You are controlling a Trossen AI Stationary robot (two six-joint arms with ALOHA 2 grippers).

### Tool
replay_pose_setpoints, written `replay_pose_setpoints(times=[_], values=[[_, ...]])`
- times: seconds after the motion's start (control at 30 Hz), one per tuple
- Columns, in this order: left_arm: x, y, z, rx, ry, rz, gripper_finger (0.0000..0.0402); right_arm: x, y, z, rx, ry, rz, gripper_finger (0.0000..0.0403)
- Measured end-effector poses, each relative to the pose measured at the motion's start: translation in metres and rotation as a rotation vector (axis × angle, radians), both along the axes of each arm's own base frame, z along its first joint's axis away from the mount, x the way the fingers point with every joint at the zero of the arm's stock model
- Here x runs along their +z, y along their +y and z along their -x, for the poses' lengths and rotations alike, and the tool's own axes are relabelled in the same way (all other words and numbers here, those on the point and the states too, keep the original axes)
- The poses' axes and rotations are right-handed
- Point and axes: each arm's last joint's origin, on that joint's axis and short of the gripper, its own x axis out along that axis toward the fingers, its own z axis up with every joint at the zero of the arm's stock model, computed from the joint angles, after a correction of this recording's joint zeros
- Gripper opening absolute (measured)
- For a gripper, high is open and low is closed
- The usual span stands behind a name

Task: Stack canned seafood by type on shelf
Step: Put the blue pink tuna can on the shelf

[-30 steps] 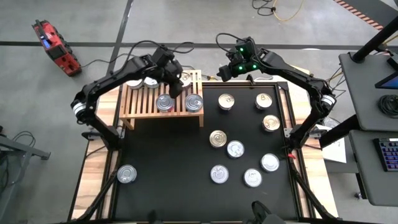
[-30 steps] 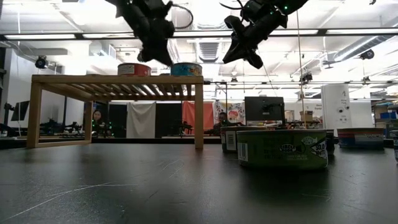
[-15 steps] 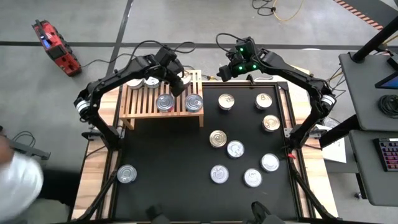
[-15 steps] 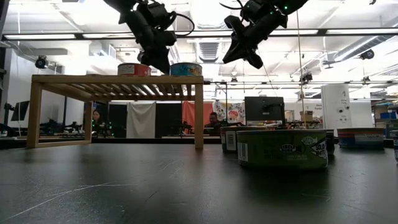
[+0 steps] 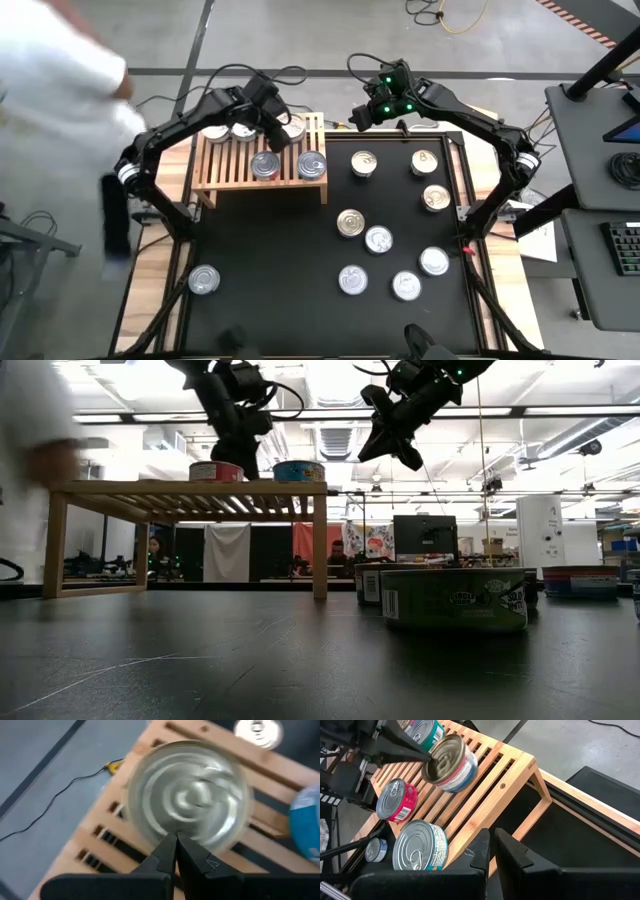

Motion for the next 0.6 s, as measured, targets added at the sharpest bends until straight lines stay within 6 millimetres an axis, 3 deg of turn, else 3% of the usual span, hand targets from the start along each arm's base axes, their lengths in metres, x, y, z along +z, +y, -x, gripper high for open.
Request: replay_pose_setpoints(times=[0.4, 0.6], values=[[0.005, 0.003, 0.009, 0.047, -0.014, -0.004, 0.0000, 0.000, 0.000, 0.000, 0.000, 0.000, 0.000, 0.0018], [0.021, 0.003, 0.004, -0.016, -0.126, 0.012, 0.0000, 0.000, 0.000, 0.000, 0.000, 0.000, 0.000, 0.0018]])
